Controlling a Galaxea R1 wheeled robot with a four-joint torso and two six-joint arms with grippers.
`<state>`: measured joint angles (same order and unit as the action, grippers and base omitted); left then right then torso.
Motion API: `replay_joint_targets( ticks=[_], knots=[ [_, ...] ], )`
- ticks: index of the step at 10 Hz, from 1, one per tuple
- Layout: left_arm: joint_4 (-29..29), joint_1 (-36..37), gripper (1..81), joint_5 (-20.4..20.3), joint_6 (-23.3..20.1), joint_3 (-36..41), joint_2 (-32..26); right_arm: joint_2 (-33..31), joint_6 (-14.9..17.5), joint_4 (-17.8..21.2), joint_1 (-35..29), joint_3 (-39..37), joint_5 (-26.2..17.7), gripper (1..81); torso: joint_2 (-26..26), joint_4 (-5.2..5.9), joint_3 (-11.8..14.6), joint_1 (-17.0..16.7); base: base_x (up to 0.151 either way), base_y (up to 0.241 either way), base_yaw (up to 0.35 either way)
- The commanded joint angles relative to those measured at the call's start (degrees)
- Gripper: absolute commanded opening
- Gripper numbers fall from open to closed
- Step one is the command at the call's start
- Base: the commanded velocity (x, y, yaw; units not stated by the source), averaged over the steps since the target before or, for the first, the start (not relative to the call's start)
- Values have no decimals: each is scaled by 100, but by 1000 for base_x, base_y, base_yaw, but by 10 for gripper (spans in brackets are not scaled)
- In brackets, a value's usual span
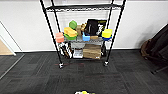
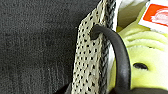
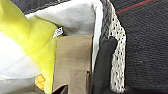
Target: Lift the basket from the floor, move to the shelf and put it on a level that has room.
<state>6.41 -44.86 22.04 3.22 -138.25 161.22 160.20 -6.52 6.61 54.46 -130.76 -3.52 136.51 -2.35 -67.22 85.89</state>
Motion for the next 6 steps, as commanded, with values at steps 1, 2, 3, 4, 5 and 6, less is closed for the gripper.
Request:
replay_joint_targets(
  ticks=[1, 2, 3, 4, 5, 6],
  knots=[
    [141, 834, 811, -172, 47, 580, -309, -38, -16, 139, -527, 51, -245, 811, 0, 0, 0, 0, 0, 0, 0],
    [150, 834, 811, -253, 47, 588, -309, -20, -16, 148, -527, 51, -219, 811, 0, 0, -2, 0, 0, 0, 0],
    [150, 834, 811, -253, 47, 598, -292, 6, -33, 157, -536, 51, -193, 811, 0, 0, -2, 0, 0, 0, 0],
    [175, 834, 811, -253, 56, 684, -309, 15, -121, 201, -553, 51, -184, 811, 0, 0, -4, 0, 0, 0, 0],
    [290, 834, 811, -253, 47, 729, -318, 24, -209, 201, -553, 60, -157, 811, 0, 0, -4, 0, 0, 0, 0],
    [326, 799, 811, -253, 47, 729, -309, 40, -287, 201, -545, 69, -149, 811, 0, 0, -4, 0, 0, 0, 0]
  ],
)
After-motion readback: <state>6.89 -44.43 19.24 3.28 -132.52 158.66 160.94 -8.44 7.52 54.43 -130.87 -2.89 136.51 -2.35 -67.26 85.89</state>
